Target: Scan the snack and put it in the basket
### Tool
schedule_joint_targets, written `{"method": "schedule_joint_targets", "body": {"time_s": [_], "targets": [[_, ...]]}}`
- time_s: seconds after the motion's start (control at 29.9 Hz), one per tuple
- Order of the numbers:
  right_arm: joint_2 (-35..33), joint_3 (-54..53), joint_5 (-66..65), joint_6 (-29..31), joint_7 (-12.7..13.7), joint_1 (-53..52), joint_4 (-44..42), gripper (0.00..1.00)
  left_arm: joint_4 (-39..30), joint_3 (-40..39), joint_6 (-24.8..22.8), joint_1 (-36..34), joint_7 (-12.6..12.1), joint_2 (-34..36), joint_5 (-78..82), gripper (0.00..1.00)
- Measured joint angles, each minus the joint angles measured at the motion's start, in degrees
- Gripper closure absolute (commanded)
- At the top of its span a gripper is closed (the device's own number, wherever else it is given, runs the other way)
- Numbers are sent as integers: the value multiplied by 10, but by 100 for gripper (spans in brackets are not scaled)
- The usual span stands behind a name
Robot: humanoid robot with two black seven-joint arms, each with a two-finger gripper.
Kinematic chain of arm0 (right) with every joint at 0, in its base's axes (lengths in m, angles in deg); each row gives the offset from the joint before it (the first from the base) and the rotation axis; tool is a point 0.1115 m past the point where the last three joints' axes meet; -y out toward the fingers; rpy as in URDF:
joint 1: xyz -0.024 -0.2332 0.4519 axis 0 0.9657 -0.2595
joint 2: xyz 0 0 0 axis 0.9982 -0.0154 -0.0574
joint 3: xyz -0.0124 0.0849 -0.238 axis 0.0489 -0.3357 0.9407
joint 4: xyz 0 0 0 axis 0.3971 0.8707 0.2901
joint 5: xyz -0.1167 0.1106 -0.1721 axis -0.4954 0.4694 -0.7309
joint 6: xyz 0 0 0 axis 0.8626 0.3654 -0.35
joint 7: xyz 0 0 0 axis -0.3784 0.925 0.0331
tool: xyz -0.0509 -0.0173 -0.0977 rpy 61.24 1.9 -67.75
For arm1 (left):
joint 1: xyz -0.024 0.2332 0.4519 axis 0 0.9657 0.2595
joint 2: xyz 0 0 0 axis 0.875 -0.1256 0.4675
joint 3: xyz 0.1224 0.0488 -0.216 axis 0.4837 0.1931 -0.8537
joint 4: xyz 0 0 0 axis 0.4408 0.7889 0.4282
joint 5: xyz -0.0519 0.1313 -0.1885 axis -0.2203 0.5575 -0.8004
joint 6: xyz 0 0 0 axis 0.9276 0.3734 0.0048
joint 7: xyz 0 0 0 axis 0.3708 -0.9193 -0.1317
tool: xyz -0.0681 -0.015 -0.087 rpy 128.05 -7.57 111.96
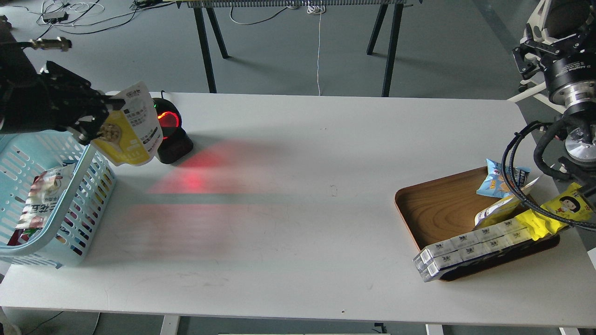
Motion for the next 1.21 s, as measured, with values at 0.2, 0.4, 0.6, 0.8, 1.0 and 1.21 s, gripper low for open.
{"method": "schedule_joint_targets", "body": {"time_s": [0.2, 0.4, 0.6, 0.8, 1.0, 1.21], "targets": [[2, -1, 0, 1, 0, 1, 0, 1, 14, 54, 67, 1, 0, 86, 0, 100], [3, -2, 0, 1, 0, 1, 1, 1, 21, 137, 155, 1, 0, 153, 0, 100], [1, -2, 0, 1, 0, 1, 1, 1, 37, 199, 205, 0, 0, 190, -8, 94], [1, -2, 0, 1, 0, 0, 1, 1, 47, 224, 218, 0, 0, 197, -27, 76], [2, -1, 0, 1, 0, 0, 1, 1, 48, 226, 205, -1, 0, 201, -144, 39], [0, 0, 0, 1, 0, 3, 1, 1, 55, 217, 186, -12, 0, 199, -355, 17]]}}
